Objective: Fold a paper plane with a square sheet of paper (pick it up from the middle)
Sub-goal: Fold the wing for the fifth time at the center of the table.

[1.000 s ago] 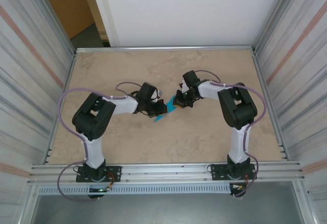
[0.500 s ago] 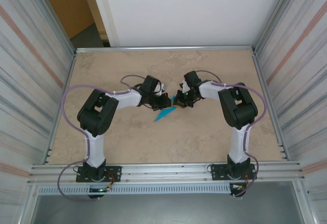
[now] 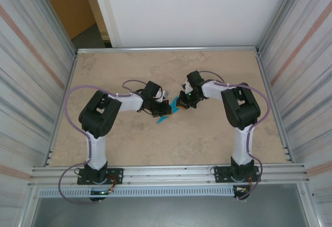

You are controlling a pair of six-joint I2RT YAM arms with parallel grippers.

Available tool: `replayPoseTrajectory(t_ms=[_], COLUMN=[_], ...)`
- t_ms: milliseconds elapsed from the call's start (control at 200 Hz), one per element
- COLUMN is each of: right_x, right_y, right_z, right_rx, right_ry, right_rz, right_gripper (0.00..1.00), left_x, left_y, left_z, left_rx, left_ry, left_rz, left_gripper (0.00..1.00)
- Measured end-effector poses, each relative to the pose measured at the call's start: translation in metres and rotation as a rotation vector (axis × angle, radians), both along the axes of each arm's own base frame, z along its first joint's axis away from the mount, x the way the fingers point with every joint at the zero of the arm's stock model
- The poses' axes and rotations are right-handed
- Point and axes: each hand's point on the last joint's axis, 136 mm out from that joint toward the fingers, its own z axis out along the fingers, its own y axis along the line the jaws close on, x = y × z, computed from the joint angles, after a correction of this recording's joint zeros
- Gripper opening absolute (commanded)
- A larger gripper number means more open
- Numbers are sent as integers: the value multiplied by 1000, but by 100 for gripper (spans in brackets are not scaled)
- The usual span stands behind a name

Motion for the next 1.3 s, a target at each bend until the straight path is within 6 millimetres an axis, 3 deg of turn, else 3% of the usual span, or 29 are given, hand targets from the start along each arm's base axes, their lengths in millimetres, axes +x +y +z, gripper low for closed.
replayPoseTrajectory(t_ms=[416,802,967,1113,1213,1298], right_x=[-1,-2,-2,-2,-2,-3], right_y=[-1,1,2,2,2,4], right_z=[-1,0,-1,-1,0,1], right_rx=[-10,-3,-5,-3,1,12], right_ry=[29,27,23,23,24,24], right_rz=[0,17,24,25,26,29], right_gripper=[5,5,5,5,5,6], left_x=[-26,-69,-83,-71,-52,-39], left_y=[36,72,87,81,63,43], left_z=[-2,-4,5,39,57,58], left_rx=[21,56,113,71,24,7], left_ry=[-24,5,27,-58,-120,-127], left_rz=[-13,4,18,29,31,21], left_gripper=[0,0,0,0,0,0])
